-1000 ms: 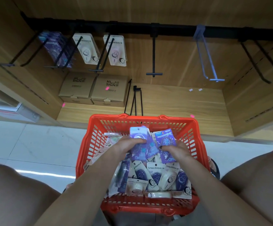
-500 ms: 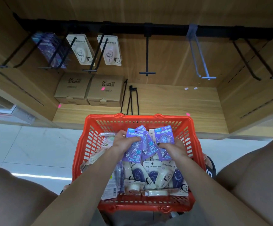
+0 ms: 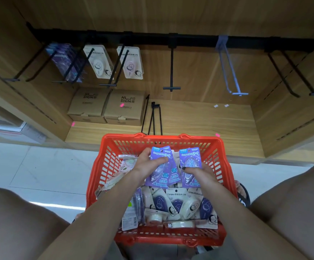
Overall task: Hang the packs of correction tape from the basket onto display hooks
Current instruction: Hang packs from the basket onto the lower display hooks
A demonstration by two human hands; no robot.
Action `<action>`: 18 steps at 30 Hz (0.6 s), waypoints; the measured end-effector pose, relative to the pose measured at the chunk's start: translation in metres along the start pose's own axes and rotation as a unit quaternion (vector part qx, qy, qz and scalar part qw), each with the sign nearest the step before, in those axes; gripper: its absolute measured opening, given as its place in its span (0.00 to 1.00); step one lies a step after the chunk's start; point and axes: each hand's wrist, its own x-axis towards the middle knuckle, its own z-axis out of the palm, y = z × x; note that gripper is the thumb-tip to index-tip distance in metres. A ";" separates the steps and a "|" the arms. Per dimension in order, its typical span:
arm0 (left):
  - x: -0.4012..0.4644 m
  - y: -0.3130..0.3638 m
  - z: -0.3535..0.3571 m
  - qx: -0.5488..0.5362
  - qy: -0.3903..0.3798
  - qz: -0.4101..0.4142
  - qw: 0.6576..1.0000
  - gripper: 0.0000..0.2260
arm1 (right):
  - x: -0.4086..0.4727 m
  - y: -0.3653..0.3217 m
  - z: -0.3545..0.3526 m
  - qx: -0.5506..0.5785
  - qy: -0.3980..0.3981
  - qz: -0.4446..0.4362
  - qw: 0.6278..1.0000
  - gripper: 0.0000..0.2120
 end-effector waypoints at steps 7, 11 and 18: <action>-0.022 0.017 -0.026 -0.084 0.028 0.047 0.995 0.30 | -0.024 -0.028 0.006 0.030 -0.066 -0.017 0.997 0.15; -0.049 0.036 -0.040 -0.145 0.017 0.041 0.988 0.36 | -0.037 -0.046 0.018 0.073 -0.180 -0.017 0.981 0.30; -0.091 0.063 -0.079 -0.213 0.041 0.077 0.973 0.12 | -0.058 -0.077 0.062 0.080 -0.255 -0.056 0.962 0.17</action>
